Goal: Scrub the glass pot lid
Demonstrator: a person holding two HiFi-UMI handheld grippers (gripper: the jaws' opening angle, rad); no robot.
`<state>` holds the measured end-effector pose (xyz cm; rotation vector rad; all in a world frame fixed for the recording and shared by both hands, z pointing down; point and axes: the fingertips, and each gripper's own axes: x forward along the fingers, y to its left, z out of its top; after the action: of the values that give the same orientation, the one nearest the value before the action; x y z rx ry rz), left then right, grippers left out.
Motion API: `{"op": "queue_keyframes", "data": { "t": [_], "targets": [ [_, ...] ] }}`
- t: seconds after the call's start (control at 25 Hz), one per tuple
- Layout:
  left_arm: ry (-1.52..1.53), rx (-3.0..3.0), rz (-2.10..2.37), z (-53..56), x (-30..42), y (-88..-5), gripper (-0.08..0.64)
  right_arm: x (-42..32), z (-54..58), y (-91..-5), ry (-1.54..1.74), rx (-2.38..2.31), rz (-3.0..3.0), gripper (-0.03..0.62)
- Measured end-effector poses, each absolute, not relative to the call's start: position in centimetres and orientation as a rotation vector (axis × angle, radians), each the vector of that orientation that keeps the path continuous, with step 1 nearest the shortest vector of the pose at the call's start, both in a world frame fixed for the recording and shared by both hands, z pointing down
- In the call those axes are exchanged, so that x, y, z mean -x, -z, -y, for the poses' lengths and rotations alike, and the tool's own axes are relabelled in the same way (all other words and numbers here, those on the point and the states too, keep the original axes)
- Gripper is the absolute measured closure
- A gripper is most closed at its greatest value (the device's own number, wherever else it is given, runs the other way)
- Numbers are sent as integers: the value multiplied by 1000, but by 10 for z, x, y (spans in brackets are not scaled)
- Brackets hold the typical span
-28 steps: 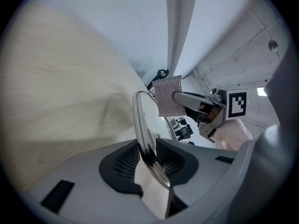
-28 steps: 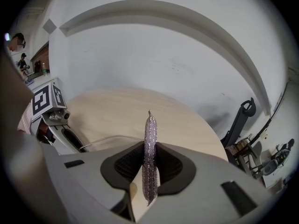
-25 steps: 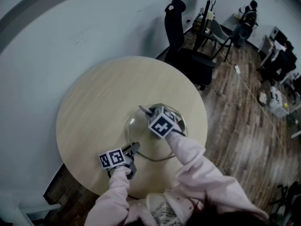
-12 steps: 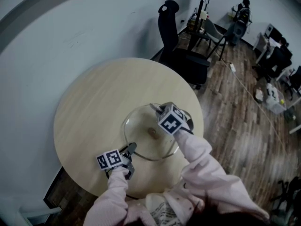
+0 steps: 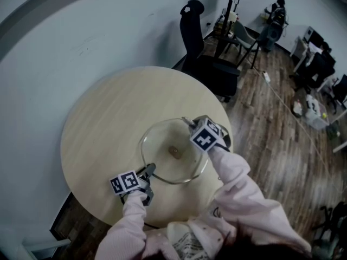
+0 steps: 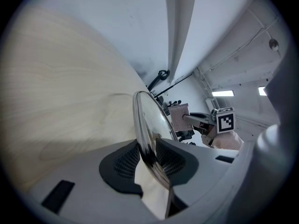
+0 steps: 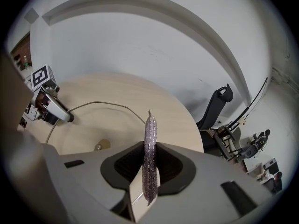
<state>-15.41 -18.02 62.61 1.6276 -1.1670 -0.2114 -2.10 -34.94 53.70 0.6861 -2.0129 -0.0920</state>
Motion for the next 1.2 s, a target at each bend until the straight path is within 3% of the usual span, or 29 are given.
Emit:
{"op": "queue_keyframes", "data": {
  "t": [1.2],
  "targets": [
    [203,-1622,1182,179,150,-625,446,25,314,-561,17,-584,1956,518]
  ]
}}
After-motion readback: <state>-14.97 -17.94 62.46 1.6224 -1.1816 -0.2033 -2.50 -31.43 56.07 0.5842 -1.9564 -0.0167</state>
